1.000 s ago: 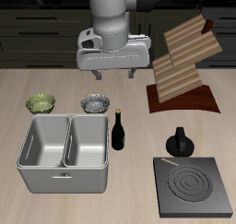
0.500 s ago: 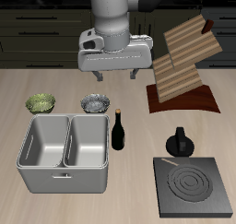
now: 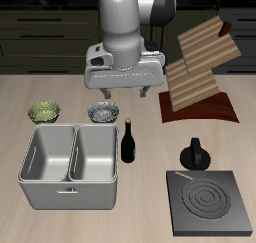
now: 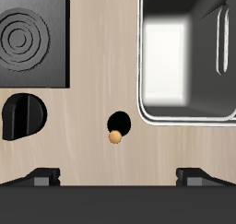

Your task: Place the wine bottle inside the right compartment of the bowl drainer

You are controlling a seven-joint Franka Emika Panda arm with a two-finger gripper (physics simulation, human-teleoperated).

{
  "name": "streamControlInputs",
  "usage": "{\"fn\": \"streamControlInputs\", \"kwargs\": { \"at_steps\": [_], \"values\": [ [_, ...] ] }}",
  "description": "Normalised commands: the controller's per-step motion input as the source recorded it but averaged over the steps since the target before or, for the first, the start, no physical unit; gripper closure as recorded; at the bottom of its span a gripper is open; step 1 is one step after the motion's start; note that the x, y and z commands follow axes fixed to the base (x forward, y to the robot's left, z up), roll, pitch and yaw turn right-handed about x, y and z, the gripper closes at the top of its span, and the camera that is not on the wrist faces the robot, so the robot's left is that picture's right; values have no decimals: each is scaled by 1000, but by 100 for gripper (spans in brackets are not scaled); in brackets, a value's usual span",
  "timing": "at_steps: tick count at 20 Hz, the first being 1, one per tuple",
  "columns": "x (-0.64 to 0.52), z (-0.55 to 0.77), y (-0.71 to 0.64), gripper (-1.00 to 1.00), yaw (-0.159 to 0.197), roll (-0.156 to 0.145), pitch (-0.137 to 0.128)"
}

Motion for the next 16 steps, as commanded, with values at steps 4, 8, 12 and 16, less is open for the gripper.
{"fn": "streamControlInputs", "kwargs": {
  "at_steps": [4, 8, 12, 16],
  "values": [
    [37, -161, 2, -100, 8, 1, 4],
    [32, -159, -4, -100, -5, -6, 0],
    [33, -296, 37, -100, -15, 4, 32],
    [13, -182, 54, -100, 1, 5, 13]
  ]
}}
